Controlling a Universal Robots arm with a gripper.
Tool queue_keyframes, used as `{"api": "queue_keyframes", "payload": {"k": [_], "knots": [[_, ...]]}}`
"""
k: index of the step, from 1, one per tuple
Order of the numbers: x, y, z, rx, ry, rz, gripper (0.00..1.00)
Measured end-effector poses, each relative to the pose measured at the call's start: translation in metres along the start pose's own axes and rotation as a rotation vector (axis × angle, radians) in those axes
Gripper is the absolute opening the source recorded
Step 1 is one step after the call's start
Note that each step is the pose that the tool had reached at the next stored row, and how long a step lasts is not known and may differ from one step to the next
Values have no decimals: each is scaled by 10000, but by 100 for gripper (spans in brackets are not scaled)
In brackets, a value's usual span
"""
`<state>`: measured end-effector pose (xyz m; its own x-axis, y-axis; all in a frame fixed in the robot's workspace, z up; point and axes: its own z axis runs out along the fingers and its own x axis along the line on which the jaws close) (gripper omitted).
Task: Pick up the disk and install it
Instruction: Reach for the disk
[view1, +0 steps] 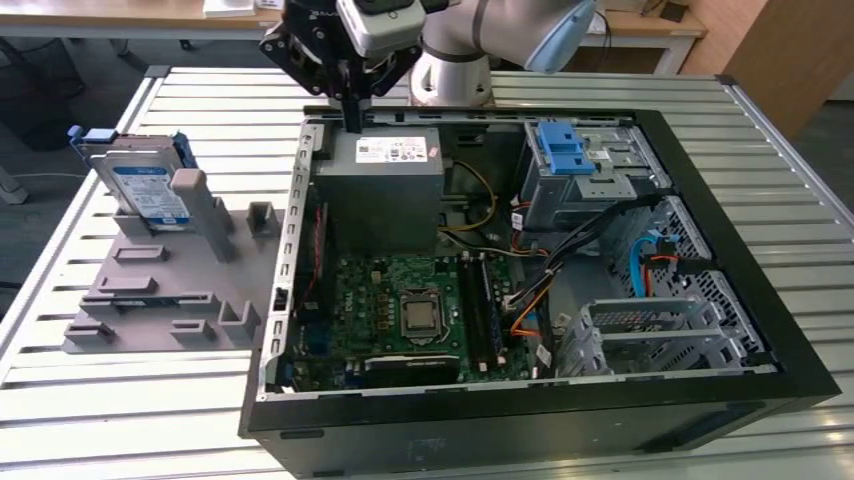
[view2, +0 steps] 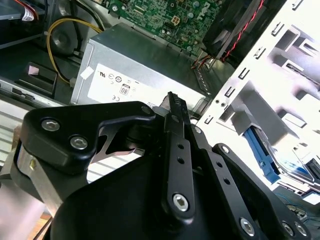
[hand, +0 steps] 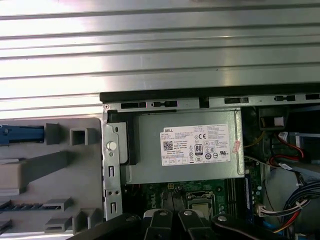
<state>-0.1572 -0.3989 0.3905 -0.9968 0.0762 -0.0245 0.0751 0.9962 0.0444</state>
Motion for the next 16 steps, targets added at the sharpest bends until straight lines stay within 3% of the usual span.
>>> {"api": "queue_keyframes", "payload": {"k": [16], "knots": [[121, -10, 9, 1, 0, 0, 11]]}}
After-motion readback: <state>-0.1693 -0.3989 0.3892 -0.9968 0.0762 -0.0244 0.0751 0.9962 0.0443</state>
